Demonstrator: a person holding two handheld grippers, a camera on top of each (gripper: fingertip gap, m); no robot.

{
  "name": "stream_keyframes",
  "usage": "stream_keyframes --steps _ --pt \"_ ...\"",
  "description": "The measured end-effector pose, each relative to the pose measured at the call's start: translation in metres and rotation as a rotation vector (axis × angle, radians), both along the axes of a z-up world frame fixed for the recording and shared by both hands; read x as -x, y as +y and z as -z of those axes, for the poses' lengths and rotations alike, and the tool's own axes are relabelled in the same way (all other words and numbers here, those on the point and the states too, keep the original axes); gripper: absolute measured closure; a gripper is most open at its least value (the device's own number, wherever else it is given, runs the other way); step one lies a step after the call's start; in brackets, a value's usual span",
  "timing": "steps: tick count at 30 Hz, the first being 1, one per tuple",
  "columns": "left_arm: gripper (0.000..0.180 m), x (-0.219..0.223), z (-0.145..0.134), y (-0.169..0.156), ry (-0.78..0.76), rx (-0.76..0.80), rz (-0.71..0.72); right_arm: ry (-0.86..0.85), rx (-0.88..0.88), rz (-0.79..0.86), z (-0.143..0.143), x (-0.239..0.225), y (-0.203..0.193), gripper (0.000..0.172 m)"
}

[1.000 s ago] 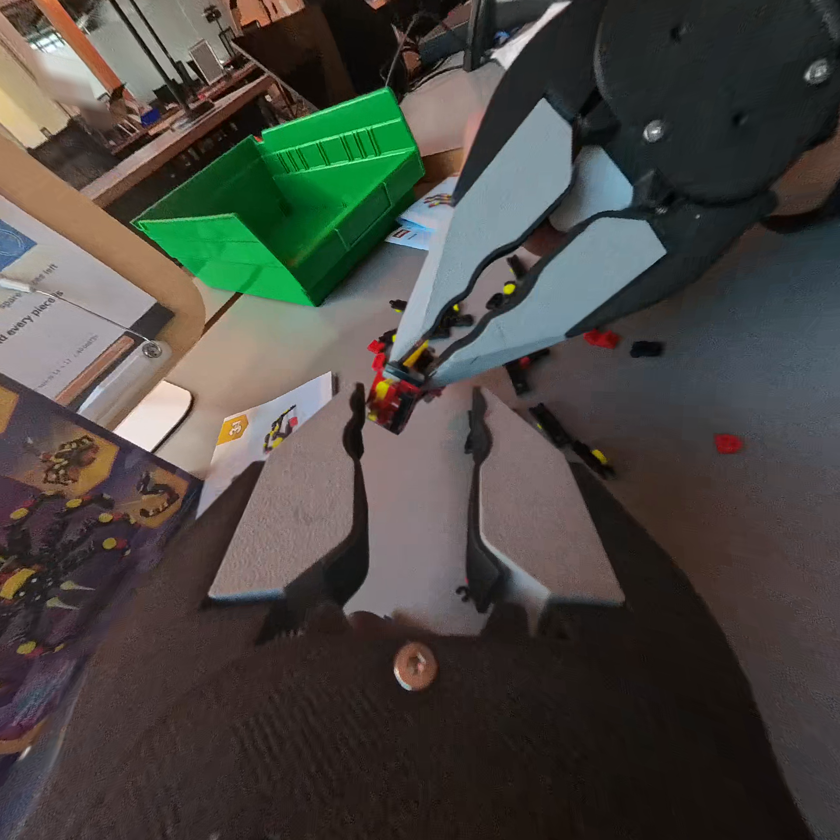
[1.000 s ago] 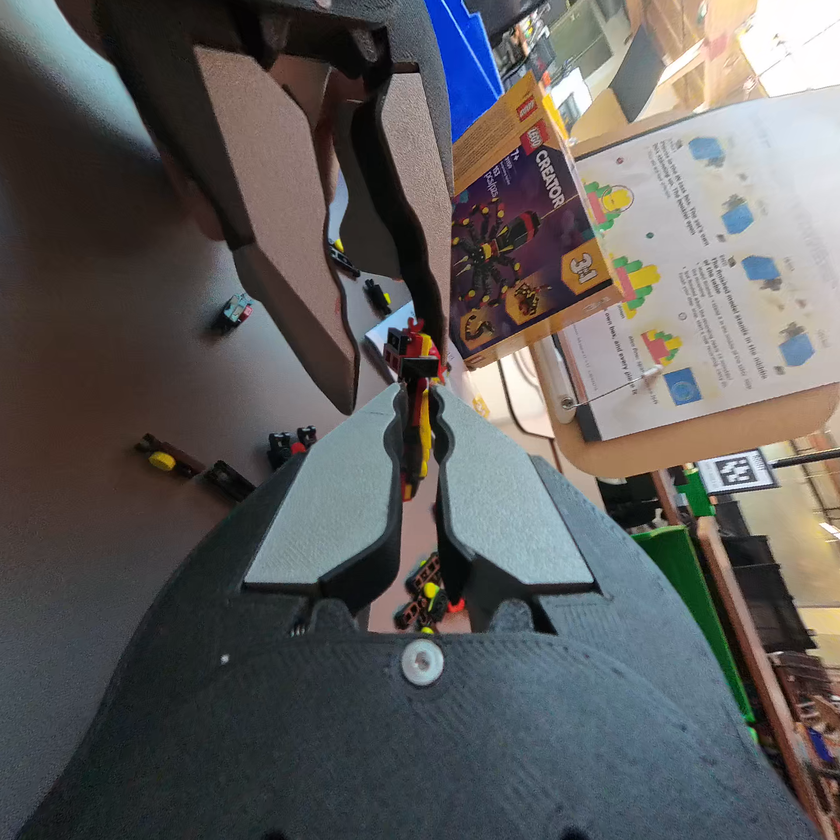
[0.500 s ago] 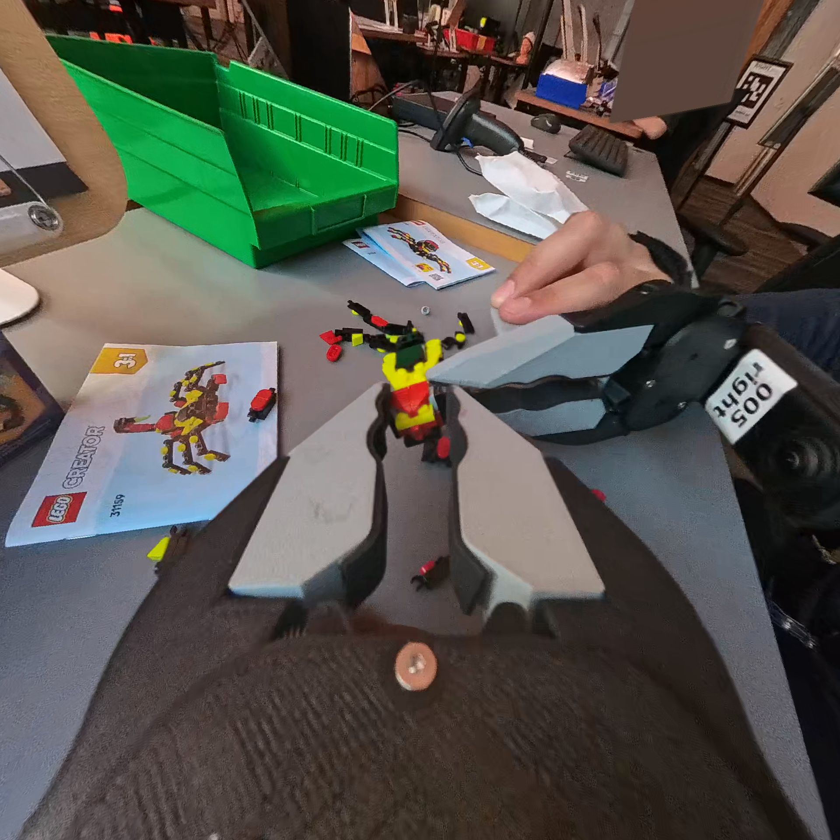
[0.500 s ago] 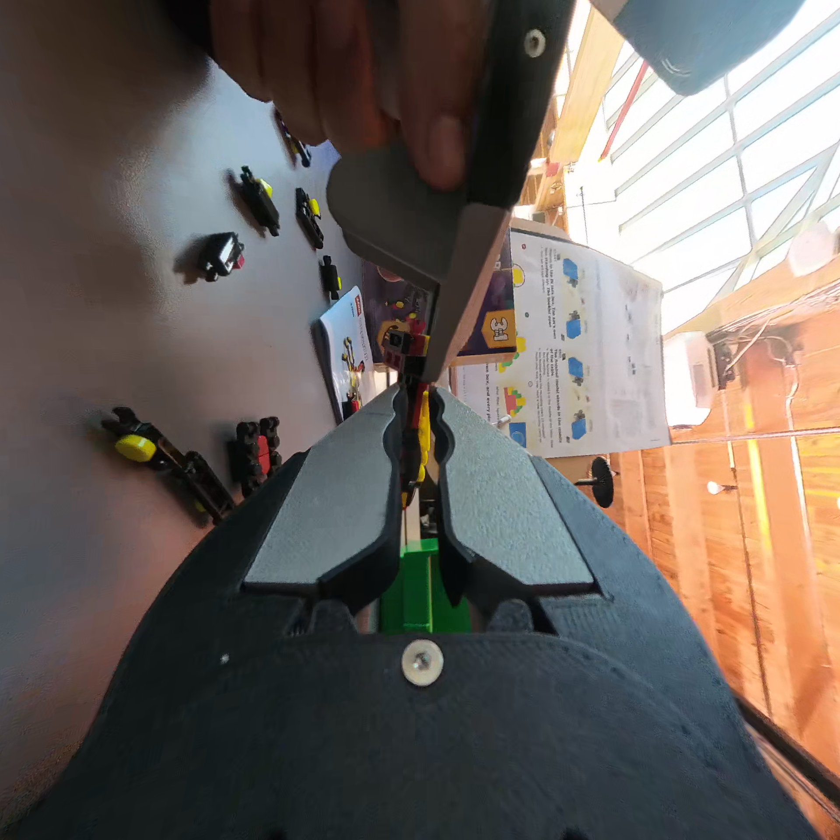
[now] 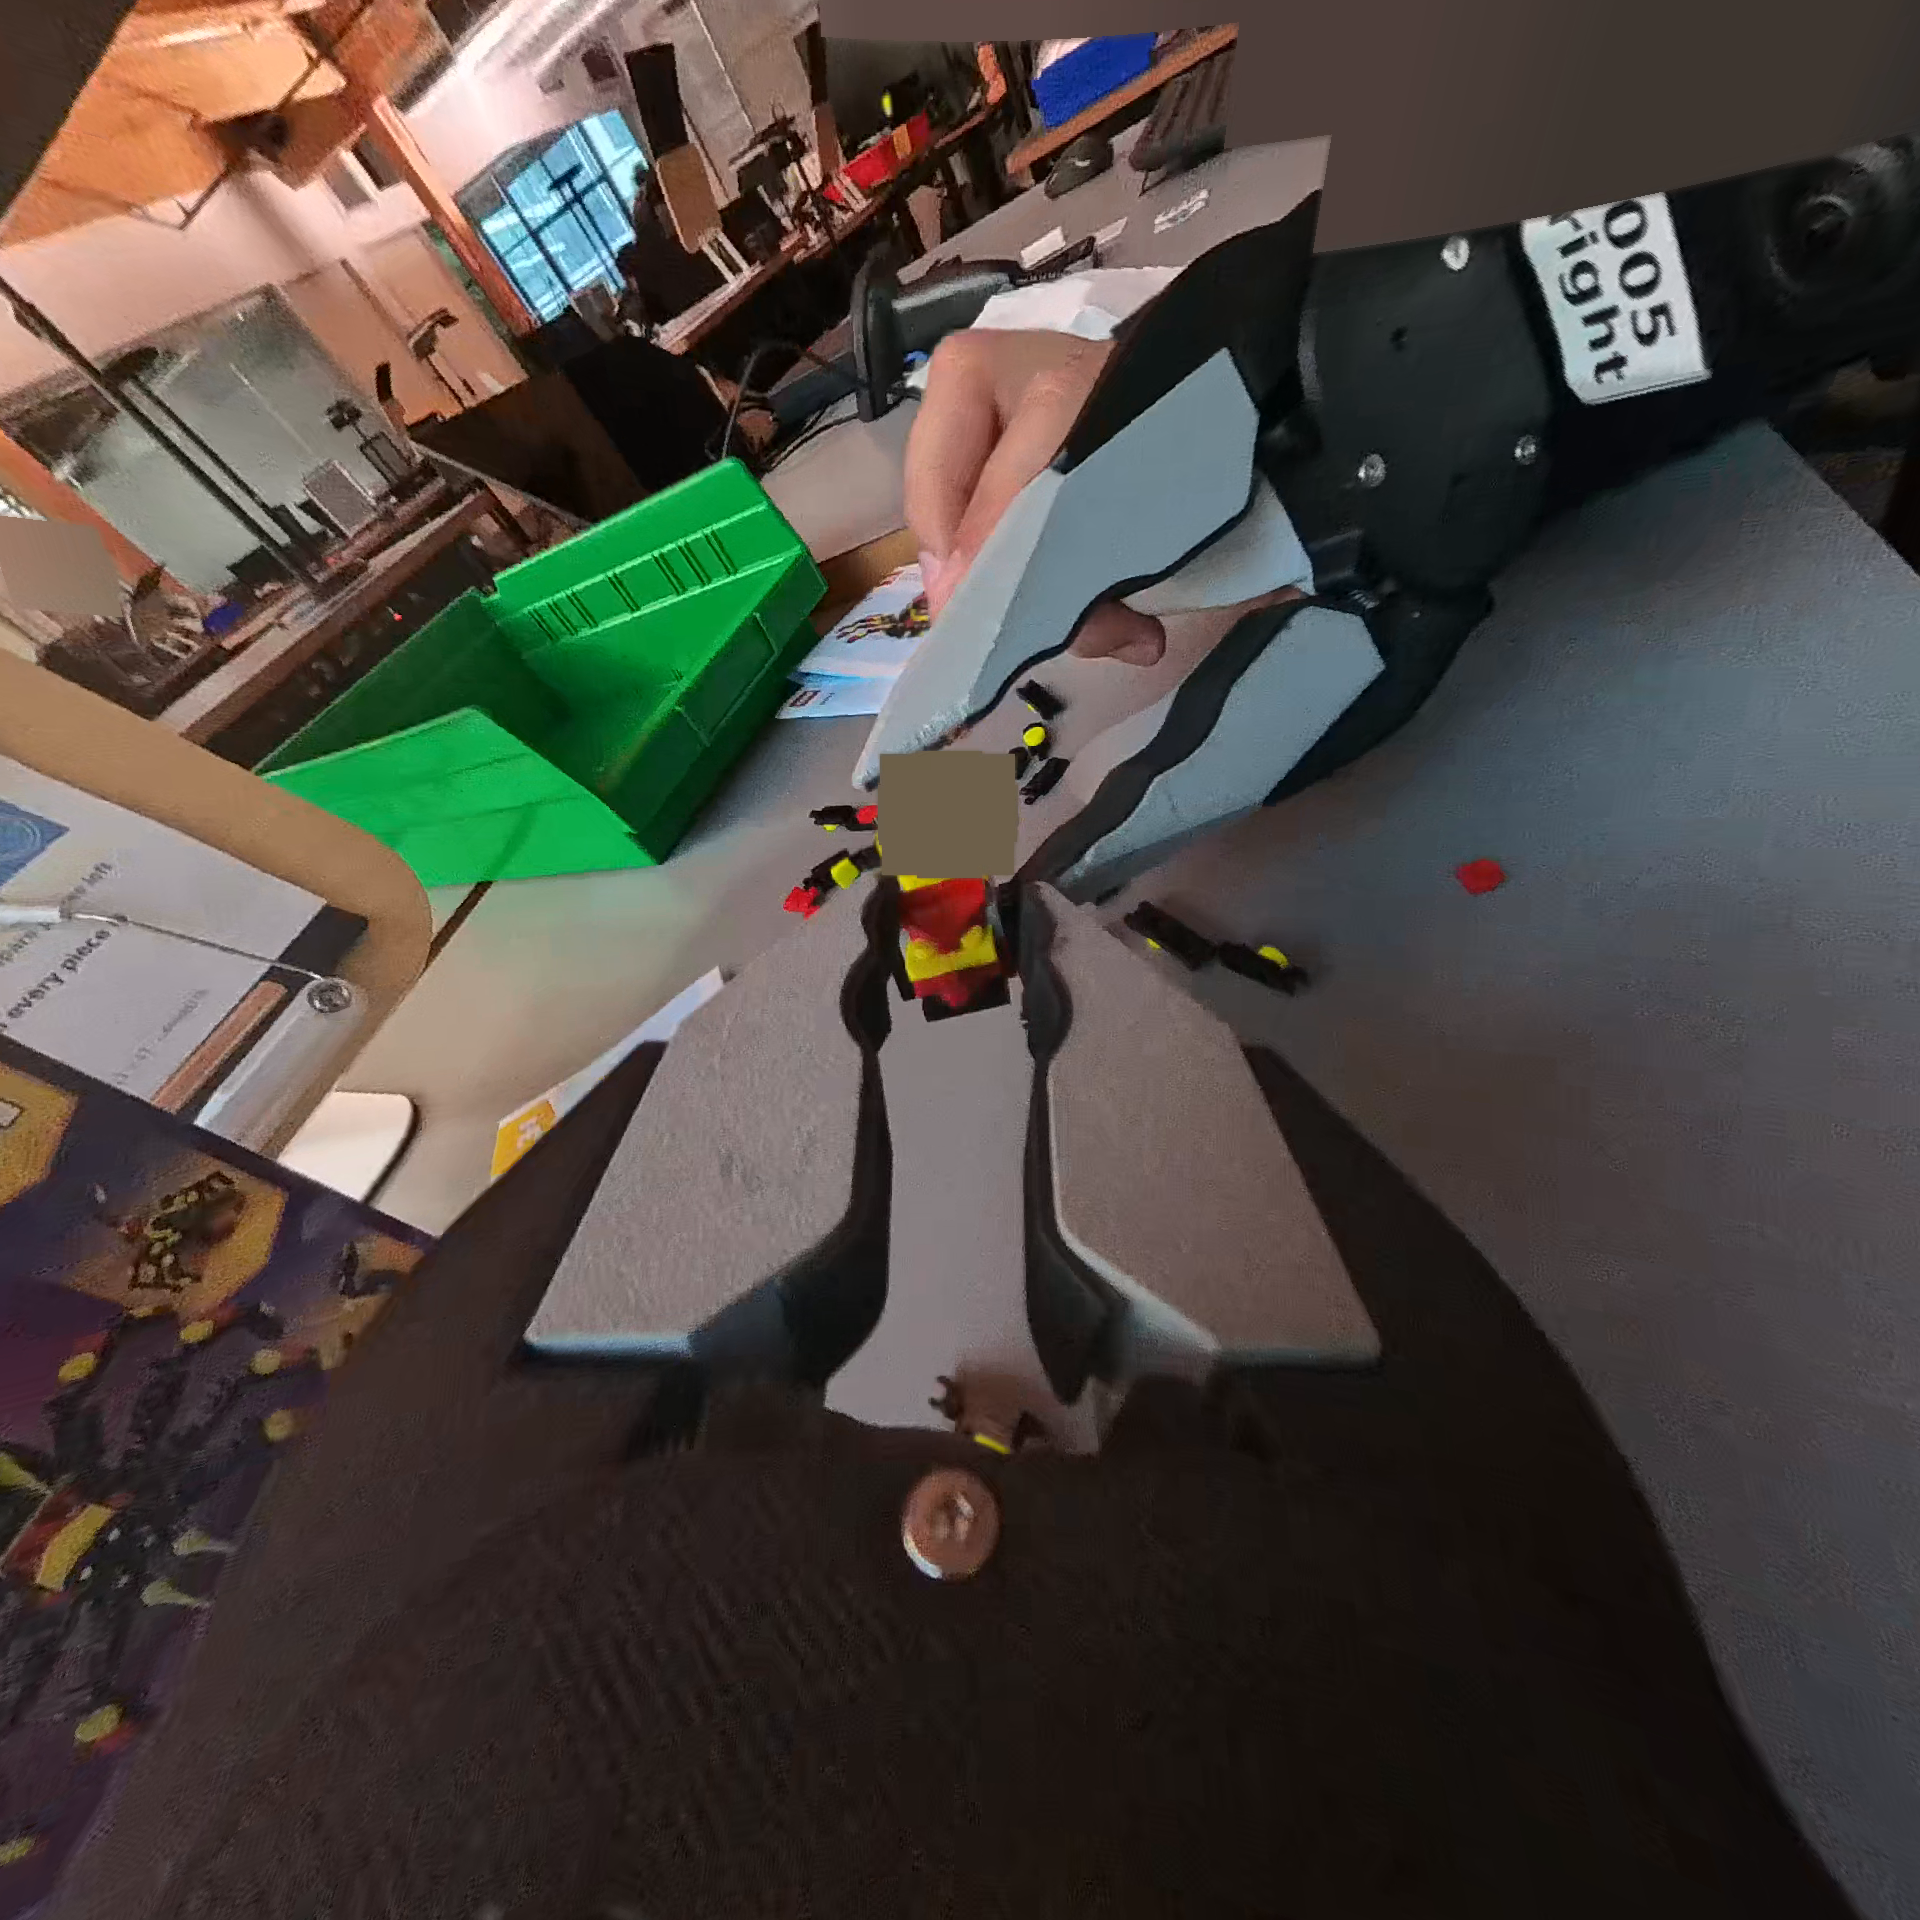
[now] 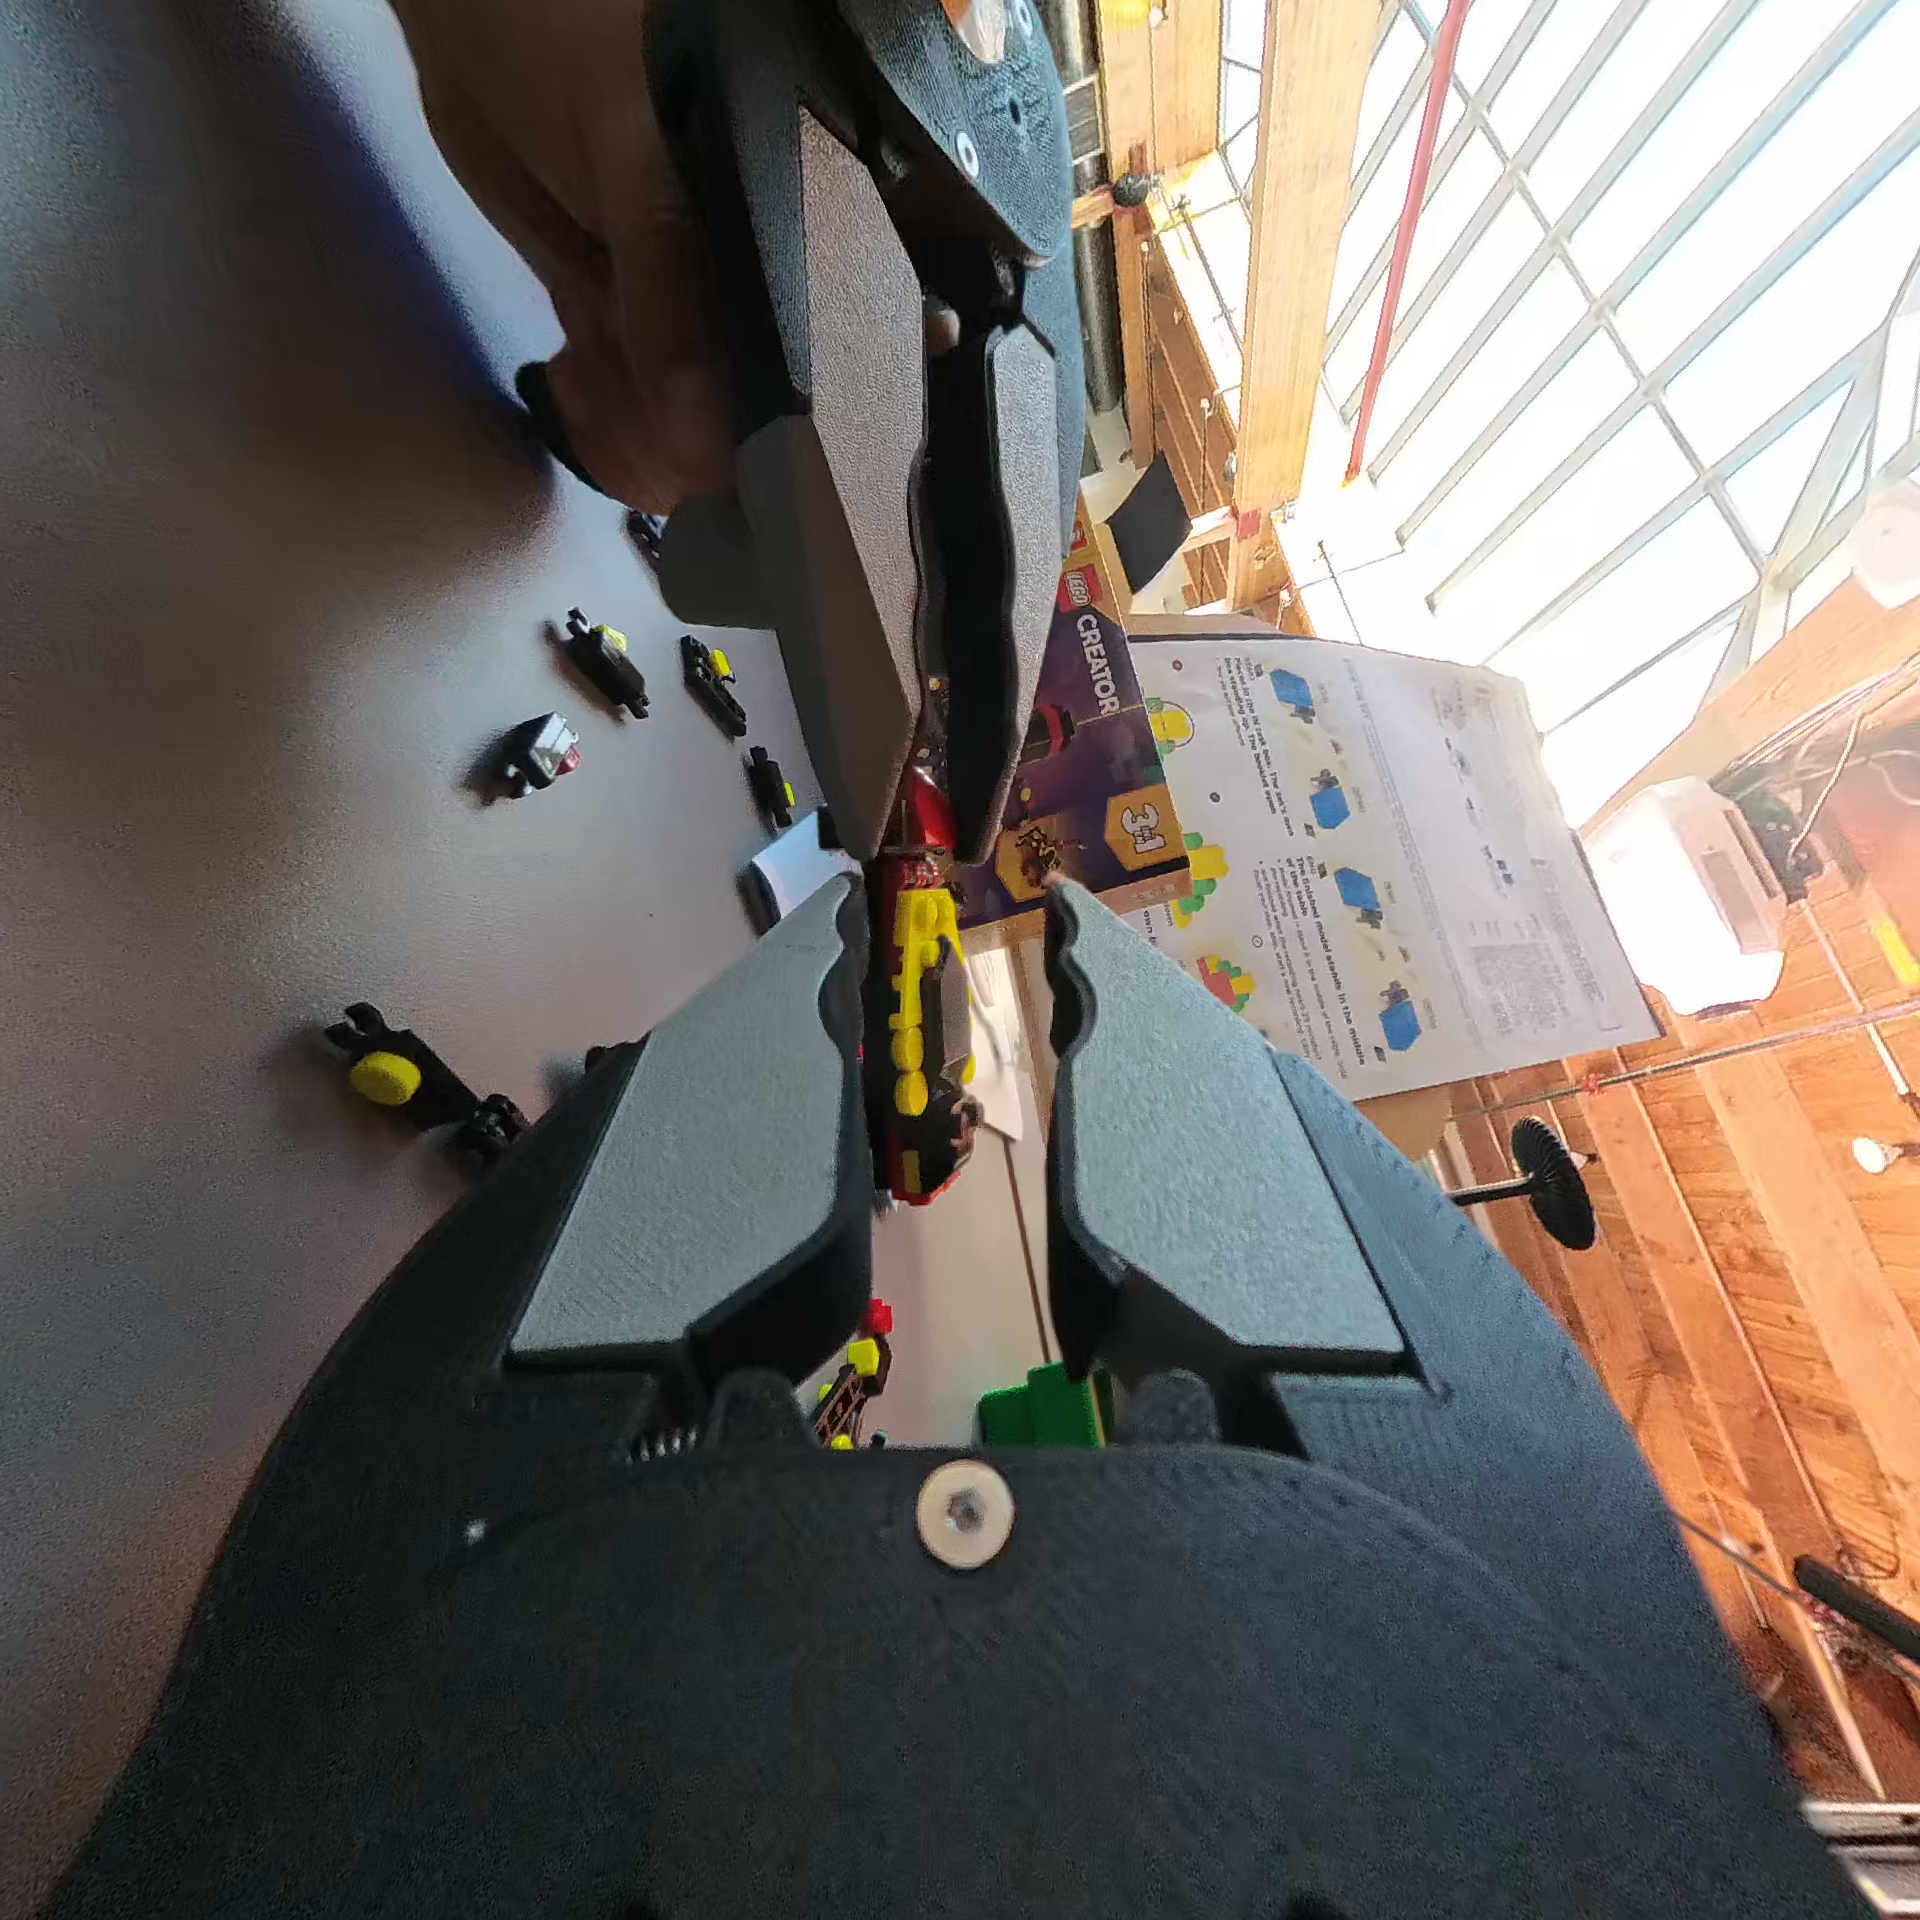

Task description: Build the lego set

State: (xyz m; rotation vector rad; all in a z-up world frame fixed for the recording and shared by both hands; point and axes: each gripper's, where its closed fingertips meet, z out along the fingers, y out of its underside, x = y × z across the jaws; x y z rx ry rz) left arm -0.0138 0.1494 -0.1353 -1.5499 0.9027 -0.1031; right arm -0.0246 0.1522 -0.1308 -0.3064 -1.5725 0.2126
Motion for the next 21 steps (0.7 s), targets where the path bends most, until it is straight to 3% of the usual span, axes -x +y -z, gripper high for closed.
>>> stream_keyframes --steps 6,14,21 --pt "0.160 0.003 0.003 0.002 0.062 -0.044 -0.011 0.002 -0.056 0.011 0.005 0.001 0.002 0.145" --pt "0.160 0.013 0.010 0.016 0.198 -0.120 -0.131 0.005 -0.045 0.098 0.010 0.006 0.018 0.150" --pt "0.159 0.013 0.020 0.023 0.578 -0.323 -0.243 -0.012 -0.098 0.160 0.020 0.008 0.027 0.148"
